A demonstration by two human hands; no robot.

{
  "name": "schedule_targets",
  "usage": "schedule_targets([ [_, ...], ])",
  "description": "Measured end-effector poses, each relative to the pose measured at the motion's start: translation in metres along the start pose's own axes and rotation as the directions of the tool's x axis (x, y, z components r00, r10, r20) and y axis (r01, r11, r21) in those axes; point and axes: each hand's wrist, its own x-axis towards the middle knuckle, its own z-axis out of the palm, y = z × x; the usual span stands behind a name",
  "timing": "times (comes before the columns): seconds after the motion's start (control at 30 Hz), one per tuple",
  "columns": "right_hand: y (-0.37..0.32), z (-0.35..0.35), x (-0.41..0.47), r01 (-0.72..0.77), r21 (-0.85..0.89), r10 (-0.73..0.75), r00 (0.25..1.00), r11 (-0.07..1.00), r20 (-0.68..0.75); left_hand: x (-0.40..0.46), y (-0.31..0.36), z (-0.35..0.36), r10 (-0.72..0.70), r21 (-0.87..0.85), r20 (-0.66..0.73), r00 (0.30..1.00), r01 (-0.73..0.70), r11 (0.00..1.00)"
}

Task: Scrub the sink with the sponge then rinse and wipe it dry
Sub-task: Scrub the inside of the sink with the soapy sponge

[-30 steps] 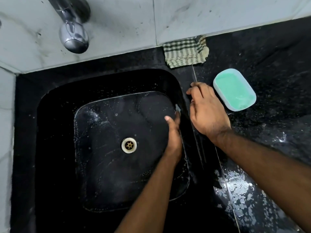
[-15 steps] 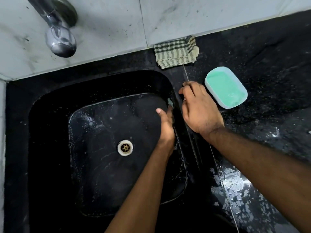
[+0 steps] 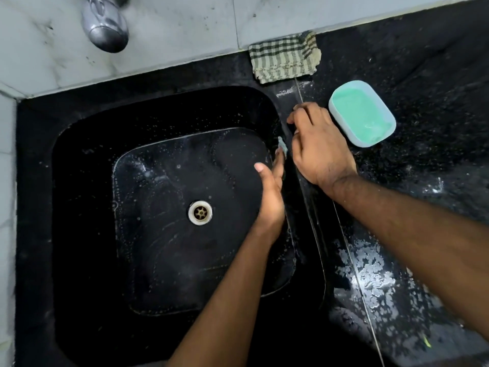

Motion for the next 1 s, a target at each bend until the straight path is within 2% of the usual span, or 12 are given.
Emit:
schedule_targets([
  [0.07, -0.001, 0.0, -0.002, 0.008, 0.001, -0.008, 1.0, 1.0, -0.015, 0.023, -0.006, -0.003, -0.087, -0.081, -0.066, 0.994, 0.082, 0.993],
  [0.1, -0.001, 0.0, -0.003, 0.003, 0.0, -0.003, 1.0, 1.0, -0.021, 0.028, -0.008, -0.002, -0.108, -0.044, -0.081, 0.991, 0.105, 0.993],
  [0.17, -0.001, 0.001, -0.002, 0.009, -0.001, -0.009, 1.0, 1.0, -0.025, 0.014, -0.008, -0.001, -0.056, 0.143, -0.149, 0.987, 0.077, 0.987],
  [0.2, 0.0, 0.002, 0.0, 0.014, 0.006, -0.014, 0.999, 1.0, -0.03, 0.004, -0.011, 0.001, -0.062, 0.176, -0.136, 0.989, 0.086, 0.981],
  [0.3, 0.001, 0.003, -0.002, 0.008, 0.018, -0.007, 0.999, 1.0, -0.036, -0.058, -0.027, 0.003, -0.205, 0.147, 0.03, 0.978, 0.198, 0.969],
  [0.43, 0.0, 0.006, -0.011, -0.019, 0.04, 0.02, 1.0, 0.999, -0.02, -0.082, -0.016, -0.005, -0.229, 0.096, 0.134, 0.964, 0.217, 0.971],
  [0.57, -0.01, 0.004, -0.056, -0.101, 0.116, 0.1, 0.995, 0.988, 0.017, -0.059, -0.003, -0.003, -0.244, 0.155, 0.061, 0.968, 0.233, 0.96],
  [0.63, -0.012, 0.001, -0.089, -0.098, 0.083, 0.096, 0.995, 0.992, 0.029, -0.064, -0.005, -0.002, -0.218, 0.194, 0.117, 0.969, 0.193, 0.962],
  [0.73, -0.011, -0.003, -0.115, -0.112, 0.053, 0.11, 0.993, 0.992, 0.049, -0.105, -0.012, -0.001, -0.193, 0.156, 0.221, 0.956, 0.161, 0.975],
  [0.83, -0.01, -0.002, -0.117, -0.12, 0.02, 0.119, 0.992, 0.993, 0.041, -0.113, -0.028, 0.001, -0.158, 0.148, 0.167, 0.973, 0.134, 0.98],
  [0.93, -0.012, -0.002, -0.114, -0.121, 0.02, 0.12, 0.992, 0.992, 0.026, -0.073, -0.014, 0.005, -0.176, 0.142, 0.084, 0.981, 0.163, 0.976],
  [1.0, -0.014, -0.002, -0.114, -0.127, 0.023, 0.127, 0.992, 0.992, 0.018, -0.052, 0.001, 0.004, -0.154, 0.26, 0.009, 0.988, 0.146, 0.954],
])
